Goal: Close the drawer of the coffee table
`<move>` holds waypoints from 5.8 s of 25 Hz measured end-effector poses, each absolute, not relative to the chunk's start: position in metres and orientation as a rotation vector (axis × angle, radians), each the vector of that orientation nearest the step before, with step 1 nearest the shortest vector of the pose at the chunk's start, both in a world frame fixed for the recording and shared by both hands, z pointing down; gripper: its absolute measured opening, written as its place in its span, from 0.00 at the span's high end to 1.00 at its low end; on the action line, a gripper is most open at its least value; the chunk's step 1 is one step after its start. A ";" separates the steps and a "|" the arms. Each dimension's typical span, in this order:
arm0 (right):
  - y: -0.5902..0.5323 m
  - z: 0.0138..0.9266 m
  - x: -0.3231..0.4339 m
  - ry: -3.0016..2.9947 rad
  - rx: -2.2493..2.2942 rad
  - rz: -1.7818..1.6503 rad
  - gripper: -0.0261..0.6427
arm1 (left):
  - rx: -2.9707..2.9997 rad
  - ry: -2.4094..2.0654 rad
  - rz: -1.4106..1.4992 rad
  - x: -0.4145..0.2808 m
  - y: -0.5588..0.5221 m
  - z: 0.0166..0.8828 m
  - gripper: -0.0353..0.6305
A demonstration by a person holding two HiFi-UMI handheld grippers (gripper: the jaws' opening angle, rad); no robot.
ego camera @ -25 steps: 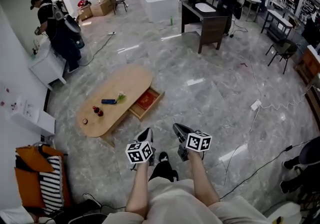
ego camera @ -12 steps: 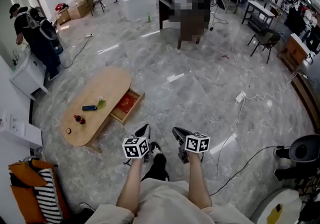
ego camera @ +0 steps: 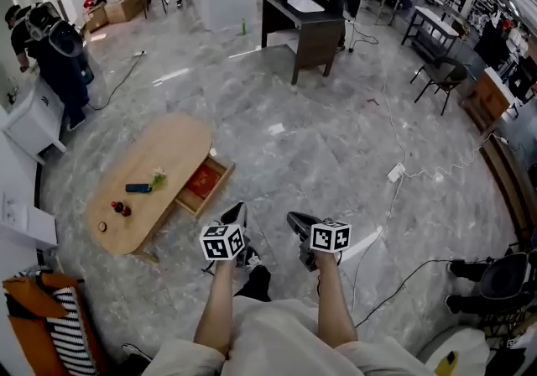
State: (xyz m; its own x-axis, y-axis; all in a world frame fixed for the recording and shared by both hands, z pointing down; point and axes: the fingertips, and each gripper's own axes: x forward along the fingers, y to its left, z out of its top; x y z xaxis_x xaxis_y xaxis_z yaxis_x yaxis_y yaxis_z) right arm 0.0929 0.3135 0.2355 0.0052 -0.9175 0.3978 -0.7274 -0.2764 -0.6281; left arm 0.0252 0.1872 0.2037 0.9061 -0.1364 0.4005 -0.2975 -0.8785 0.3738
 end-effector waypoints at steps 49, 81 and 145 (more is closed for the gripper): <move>-0.040 0.427 0.042 3.029 -1.764 -0.817 0.94 | 2.287 -1.343 0.634 -0.074 -0.079 0.397 0.93; -0.138 0.763 0.175 3.154 -1.590 0.047 0.94 | 2.412 -1.488 0.605 -0.075 -0.111 0.758 0.93; -0.144 0.751 0.187 2.737 -1.809 -0.048 0.94 | 2.468 -1.673 0.307 -0.089 -0.177 0.731 0.93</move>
State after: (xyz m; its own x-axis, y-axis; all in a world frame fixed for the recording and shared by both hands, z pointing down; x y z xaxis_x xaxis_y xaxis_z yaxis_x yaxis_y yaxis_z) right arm 0.1867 -0.1437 0.7510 -0.3854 -0.9133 0.1321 -0.9174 0.3946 0.0521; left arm -0.0886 -0.1771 0.7309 0.3594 -0.8997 0.2477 -0.9291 -0.3699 0.0043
